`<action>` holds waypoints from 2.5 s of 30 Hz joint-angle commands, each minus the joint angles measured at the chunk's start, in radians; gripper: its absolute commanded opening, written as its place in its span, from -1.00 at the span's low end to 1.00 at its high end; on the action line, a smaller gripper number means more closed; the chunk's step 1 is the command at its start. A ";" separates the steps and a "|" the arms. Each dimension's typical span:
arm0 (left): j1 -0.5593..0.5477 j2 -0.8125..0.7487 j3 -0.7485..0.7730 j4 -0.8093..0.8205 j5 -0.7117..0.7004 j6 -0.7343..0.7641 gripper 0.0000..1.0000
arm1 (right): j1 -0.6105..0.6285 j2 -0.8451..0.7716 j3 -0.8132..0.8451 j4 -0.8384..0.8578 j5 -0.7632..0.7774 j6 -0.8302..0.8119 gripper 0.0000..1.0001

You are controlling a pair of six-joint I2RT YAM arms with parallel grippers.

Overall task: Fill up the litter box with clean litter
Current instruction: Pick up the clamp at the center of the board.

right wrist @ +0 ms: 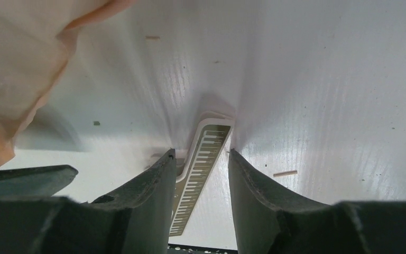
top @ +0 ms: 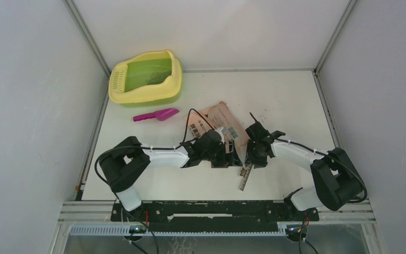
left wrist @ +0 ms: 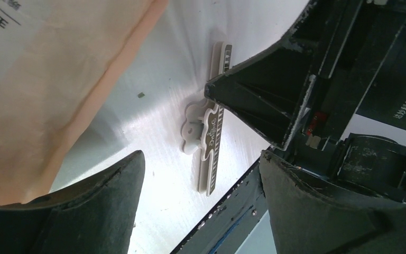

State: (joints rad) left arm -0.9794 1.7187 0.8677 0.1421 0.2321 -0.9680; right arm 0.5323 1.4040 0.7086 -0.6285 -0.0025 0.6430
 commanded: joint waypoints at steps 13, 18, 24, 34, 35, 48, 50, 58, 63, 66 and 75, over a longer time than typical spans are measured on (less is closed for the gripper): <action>0.007 -0.008 0.022 0.085 0.051 0.005 0.65 | 0.058 0.097 0.023 0.036 0.067 0.068 -0.31; 0.005 -0.010 0.000 0.106 0.056 -0.014 0.65 | 0.049 0.098 0.019 0.068 0.060 0.068 -0.64; -0.010 -0.006 -0.008 0.113 0.052 -0.030 0.64 | 0.025 0.091 0.016 0.103 0.038 0.051 -0.93; -0.016 -0.002 -0.043 0.127 0.040 -0.036 0.61 | -0.058 0.030 -0.038 0.187 -0.057 0.008 -1.00; -0.016 0.002 -0.040 0.118 0.039 -0.029 0.61 | -0.066 0.027 -0.040 0.191 -0.066 0.001 -1.00; -0.015 0.097 0.033 0.021 0.001 0.037 0.60 | -0.088 0.040 -0.054 0.238 -0.111 -0.052 -1.00; -0.015 0.108 0.052 0.007 0.002 0.039 0.60 | -0.089 0.048 -0.055 0.240 -0.113 -0.057 -1.00; -0.015 0.122 0.137 -0.096 -0.027 0.071 0.52 | -0.089 0.058 -0.055 0.253 -0.120 -0.063 -1.00; -0.015 0.138 0.175 -0.136 -0.033 0.087 0.29 | -0.090 0.070 -0.055 0.256 -0.121 -0.070 -1.00; -0.015 0.153 0.194 -0.171 -0.032 0.092 0.23 | -0.089 0.074 -0.055 0.259 -0.119 -0.073 -1.00; -0.015 0.201 0.269 -0.214 -0.024 0.102 -0.05 | -0.084 0.075 -0.055 0.262 -0.116 -0.083 -1.00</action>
State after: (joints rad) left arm -0.9920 1.8900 1.0695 -0.0265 0.2192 -0.9001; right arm 0.4446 1.4372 0.6823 -0.3573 -0.1787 0.6018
